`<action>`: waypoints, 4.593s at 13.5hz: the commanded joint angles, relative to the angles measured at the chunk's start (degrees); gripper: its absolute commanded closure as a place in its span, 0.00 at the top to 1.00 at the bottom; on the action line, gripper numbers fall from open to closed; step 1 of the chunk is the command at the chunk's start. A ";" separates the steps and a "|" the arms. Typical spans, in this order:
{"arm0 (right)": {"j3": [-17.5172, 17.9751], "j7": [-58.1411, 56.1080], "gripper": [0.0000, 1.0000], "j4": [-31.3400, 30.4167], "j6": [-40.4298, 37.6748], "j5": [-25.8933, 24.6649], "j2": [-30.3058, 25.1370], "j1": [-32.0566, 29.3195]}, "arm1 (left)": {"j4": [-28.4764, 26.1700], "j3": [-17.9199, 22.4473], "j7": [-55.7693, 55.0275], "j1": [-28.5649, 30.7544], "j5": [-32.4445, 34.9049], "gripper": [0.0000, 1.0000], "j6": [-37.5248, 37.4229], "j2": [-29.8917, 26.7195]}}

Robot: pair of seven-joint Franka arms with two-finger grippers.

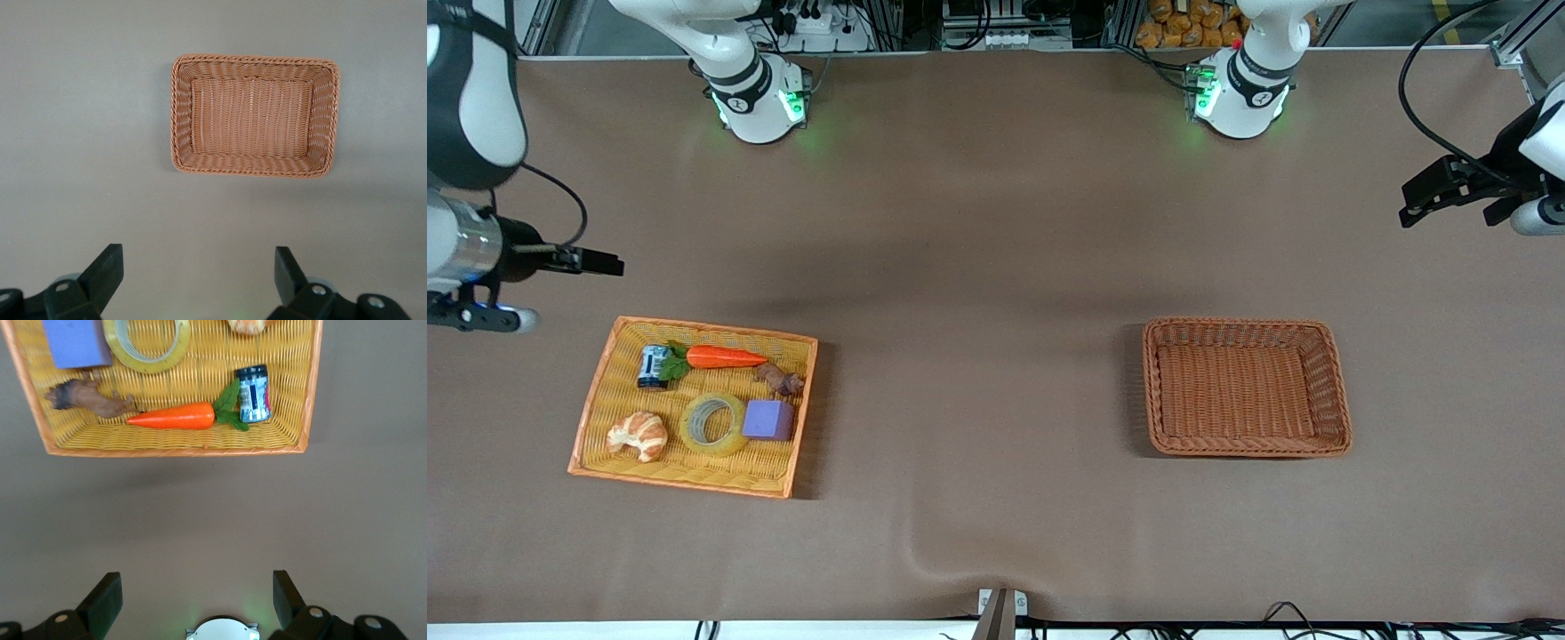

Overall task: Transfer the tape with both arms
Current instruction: 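Reach the right gripper down over the tape roll in the tray, then close the right gripper on the tape roll's rim and lift it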

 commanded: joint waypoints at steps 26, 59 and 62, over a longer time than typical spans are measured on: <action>2.34 0.93 1.00 1.06 46.00 2.24 28.60 0.45 | 1.01 -0.06 1.46 0.54 -0.62 1.00 -0.97 0.46; 2.08 -3.36 0.09 1.50 34.68 2.51 20.70 -1.83 | 1.10 0.03 1.37 0.54 -0.53 1.00 -0.97 0.73; 2.60 -4.08 0.09 6.31 22.59 3.30 18.58 -1.92 | 1.10 0.03 1.37 0.54 -0.79 1.00 -0.97 0.73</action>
